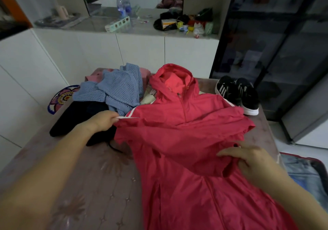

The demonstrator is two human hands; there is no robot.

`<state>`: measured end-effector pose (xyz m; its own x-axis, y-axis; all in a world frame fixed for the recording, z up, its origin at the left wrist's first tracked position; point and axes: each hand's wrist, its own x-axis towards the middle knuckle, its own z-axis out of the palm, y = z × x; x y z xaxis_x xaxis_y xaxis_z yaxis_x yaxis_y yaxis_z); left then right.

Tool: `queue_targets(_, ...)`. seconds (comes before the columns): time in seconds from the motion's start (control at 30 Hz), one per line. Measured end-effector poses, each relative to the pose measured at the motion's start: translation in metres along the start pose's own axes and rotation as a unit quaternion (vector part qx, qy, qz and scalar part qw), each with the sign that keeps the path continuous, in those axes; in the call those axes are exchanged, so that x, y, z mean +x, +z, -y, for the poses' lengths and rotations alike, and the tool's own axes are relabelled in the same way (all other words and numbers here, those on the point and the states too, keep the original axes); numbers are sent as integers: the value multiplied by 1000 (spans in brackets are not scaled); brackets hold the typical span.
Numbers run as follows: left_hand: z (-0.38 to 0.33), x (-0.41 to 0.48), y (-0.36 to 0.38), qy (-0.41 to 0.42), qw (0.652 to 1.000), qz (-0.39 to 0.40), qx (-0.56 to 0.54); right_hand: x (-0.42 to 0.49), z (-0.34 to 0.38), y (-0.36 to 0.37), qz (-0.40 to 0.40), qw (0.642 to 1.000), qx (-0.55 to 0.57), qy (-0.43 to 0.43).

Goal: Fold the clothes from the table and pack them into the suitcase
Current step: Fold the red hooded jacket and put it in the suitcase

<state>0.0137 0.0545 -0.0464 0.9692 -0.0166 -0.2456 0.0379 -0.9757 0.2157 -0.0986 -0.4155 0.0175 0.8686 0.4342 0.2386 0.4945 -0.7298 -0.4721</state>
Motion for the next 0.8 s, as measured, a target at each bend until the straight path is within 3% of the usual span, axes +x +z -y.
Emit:
queue_targets(0.17,15,11,1,-31,999,9,-42,3,-1,4,0,983,180,23)
queue_targets(0.3,21,16,7,-48,997,39,-53,15,-9,17,-62,977,180,91)
queue_targets(0.43,20,18,11,-36,997,29,-68,21,-25,20,-97,937,292,168)
queue_targets(0.63,0,19,21,-55,991,-72,-103,39,-74,41,-155,861,351,333)
queue_targets(0.8,-32,4,50,-87,940,-256,-206,60,-123,61,-120,884,194,407)
